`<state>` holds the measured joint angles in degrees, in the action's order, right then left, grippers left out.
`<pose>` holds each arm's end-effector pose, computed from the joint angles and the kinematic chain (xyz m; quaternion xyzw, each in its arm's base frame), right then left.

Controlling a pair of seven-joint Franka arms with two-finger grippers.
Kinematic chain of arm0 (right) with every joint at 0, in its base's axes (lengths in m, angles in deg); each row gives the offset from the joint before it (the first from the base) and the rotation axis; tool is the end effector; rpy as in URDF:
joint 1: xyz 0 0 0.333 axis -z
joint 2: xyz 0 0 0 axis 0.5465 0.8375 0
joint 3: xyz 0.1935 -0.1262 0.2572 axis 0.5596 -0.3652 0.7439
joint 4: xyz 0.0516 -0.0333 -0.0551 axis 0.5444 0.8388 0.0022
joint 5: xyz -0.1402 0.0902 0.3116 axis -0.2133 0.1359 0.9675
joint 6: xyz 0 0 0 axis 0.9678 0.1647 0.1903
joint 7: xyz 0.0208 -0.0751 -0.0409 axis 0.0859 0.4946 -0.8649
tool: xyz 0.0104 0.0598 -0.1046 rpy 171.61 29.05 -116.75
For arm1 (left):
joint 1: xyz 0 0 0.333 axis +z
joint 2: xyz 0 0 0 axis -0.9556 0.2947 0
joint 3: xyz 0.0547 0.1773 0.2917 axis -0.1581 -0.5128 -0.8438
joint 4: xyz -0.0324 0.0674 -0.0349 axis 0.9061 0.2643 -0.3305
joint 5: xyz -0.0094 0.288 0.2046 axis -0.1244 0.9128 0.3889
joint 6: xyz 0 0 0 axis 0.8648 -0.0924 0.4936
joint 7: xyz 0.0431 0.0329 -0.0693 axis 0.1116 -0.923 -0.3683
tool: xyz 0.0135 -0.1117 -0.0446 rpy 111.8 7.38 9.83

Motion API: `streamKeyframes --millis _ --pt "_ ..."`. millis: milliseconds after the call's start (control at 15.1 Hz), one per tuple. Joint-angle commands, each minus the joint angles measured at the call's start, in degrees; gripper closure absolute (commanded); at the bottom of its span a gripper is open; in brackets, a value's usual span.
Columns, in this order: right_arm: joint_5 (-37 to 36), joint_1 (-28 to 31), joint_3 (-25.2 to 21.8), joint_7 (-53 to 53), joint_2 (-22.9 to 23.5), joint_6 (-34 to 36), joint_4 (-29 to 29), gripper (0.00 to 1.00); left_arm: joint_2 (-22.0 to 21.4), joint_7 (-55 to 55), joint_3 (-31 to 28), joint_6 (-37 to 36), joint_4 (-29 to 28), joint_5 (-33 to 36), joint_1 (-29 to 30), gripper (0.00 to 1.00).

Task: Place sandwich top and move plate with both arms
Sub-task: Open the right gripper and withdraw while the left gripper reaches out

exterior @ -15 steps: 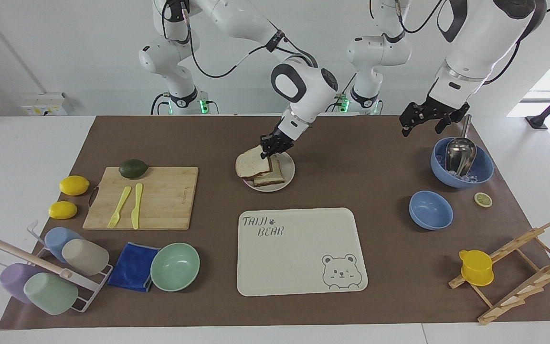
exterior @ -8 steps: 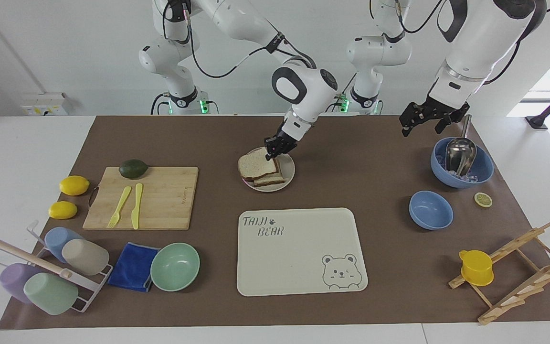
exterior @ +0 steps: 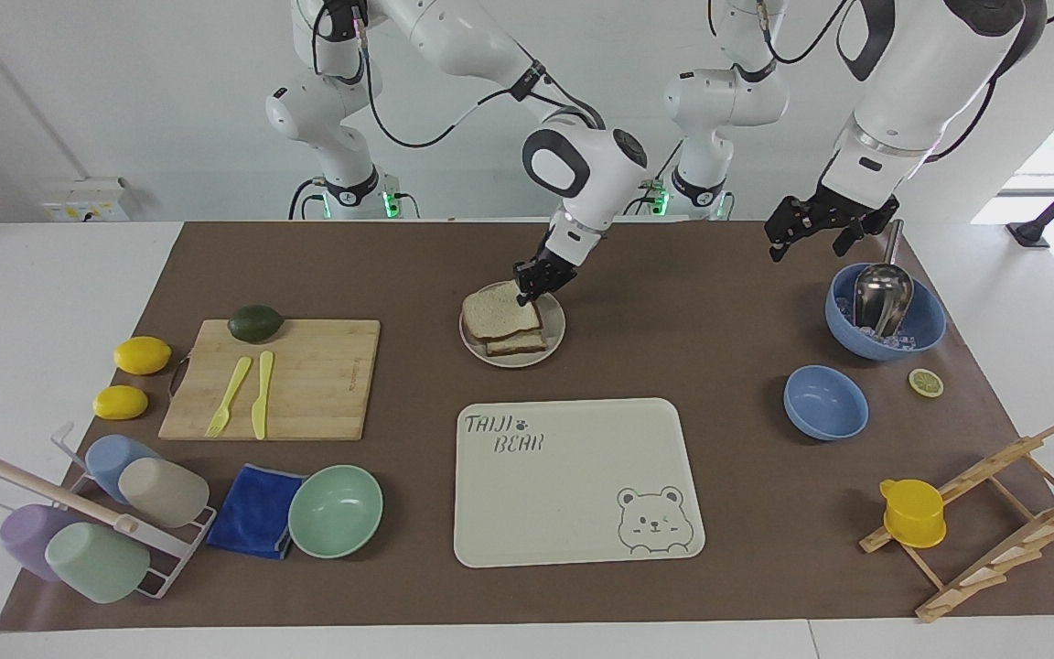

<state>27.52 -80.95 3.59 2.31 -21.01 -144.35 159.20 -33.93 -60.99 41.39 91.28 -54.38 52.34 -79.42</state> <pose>0.3906 0.4355 0.3684 0.9610 0.1794 0.0055 0.2106 0.4952 -0.0895 0.6272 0.9997 0.0094 -0.0203 0.0050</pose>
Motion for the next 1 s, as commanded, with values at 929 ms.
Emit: streamKeyframes --millis 929 --pt "19.54 41.66 0.00 -33.67 -21.98 24.05 -12.60 0.00 -2.13 -0.69 0.39 15.85 -16.07 -4.97 -1.25 0.00"
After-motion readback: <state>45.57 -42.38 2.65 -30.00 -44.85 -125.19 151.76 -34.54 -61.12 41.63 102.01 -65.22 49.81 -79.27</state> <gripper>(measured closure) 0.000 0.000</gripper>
